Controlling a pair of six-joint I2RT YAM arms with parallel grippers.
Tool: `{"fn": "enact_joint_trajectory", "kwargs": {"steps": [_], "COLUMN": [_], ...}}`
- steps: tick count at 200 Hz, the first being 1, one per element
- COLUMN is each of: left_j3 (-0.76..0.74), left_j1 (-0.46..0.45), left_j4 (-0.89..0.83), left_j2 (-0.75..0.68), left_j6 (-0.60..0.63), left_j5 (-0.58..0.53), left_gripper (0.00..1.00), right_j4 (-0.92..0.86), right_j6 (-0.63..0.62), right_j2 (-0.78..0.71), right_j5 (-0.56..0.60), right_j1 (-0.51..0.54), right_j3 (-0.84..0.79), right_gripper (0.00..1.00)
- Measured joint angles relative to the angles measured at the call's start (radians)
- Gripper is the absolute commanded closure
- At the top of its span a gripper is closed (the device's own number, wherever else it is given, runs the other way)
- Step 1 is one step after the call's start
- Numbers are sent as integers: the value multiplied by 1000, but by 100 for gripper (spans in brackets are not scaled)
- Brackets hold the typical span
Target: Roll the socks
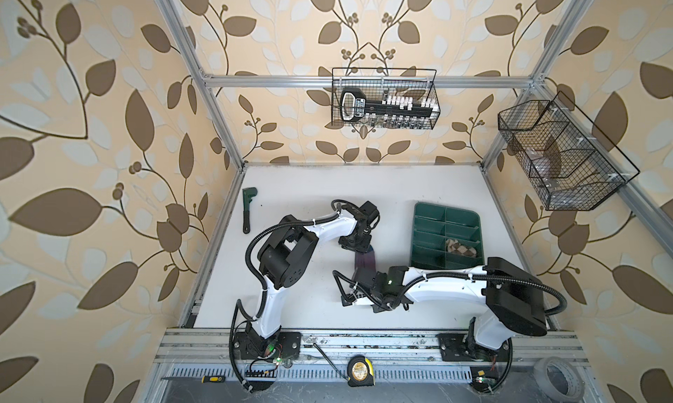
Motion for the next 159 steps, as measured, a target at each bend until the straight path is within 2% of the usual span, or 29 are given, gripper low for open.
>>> {"fn": "enact_joint_trajectory", "kwargs": {"steps": [50, 70, 101, 126, 144, 159], "left_j3": [6, -8, -41, -38, 2, 60], "left_j1": [0, 0, 0, 0, 6, 18], "left_j4": [1, 21, 55, 46, 10, -13], "left_j2": [3, -8, -35, -52, -65, -81], "left_j6": [14, 26, 65, 122, 161, 191], "left_j5": [3, 5, 11, 19, 17, 14], "left_gripper": [59, 56, 45, 39, 34, 25], "right_j4": [-14, -45, -102, -131, -160, -179], "right_j6": [-35, -26, 11, 18, 18, 19], "right_j2": [16, 27, 41, 42, 54, 68], "right_j5": [-2, -41, -132, -154, -167, -179], "right_j1": [3, -24, -106, -120, -127, -134], "right_j3": [7, 30, 60, 62, 79, 96], "right_gripper": [73, 73, 72, 72, 72, 72]}}
